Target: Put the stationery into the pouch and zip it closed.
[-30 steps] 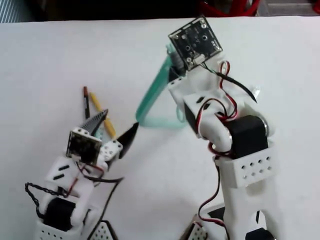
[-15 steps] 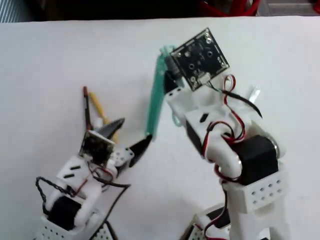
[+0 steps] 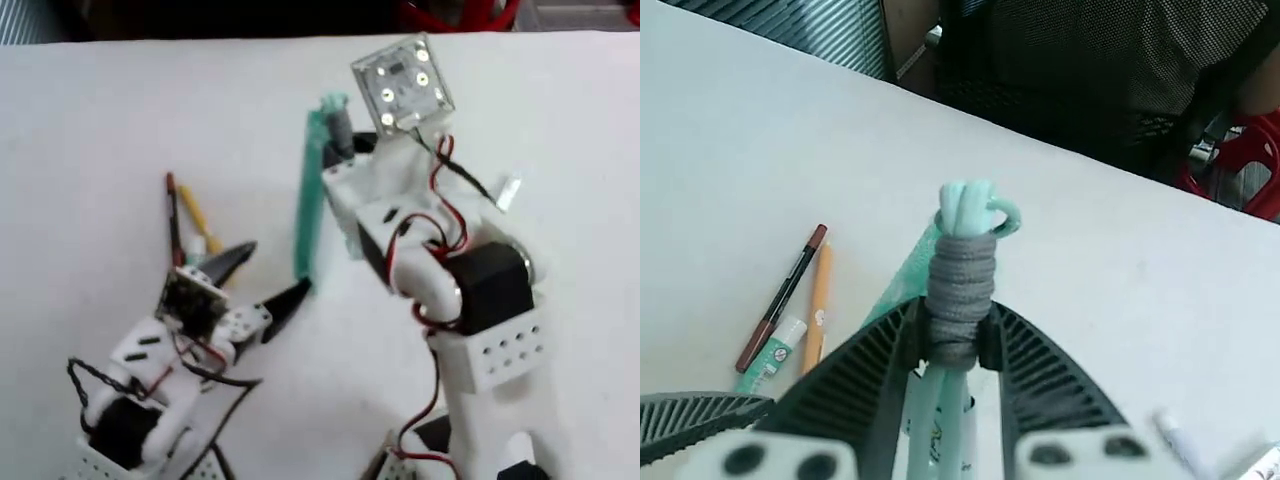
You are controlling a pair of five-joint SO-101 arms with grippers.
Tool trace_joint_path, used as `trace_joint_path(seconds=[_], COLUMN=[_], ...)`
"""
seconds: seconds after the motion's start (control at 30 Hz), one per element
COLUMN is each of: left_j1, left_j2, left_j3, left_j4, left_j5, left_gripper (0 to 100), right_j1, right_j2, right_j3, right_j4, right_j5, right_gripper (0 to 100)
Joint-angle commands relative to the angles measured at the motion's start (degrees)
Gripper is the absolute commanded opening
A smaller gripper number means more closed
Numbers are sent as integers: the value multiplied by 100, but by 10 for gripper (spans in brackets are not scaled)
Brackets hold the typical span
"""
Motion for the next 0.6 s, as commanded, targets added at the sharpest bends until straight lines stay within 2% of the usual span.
trace_joint_path(seconds=[0.0,0.1,0.27,0.47,0.57], left_j1=[470,804,892,848,470], left_j2=[-22,-22,-22,-22,-22], left_j3=[-9,44,202,79,9], left_j4=[-132,-123,-185,-176,-246], left_j5=[193,149,167,141,-18], left_gripper=[286,286,286,286,286], right_j1=[347,549,585,558,593], right_j2=[13,13,22,558,690], right_j3=[-53,-53,-44,308,316], right_j4=[-119,-338,-365,-708,-699], right_j5=[-404,-624,-703,-703,-703], right_gripper=[19,19,19,19,19])
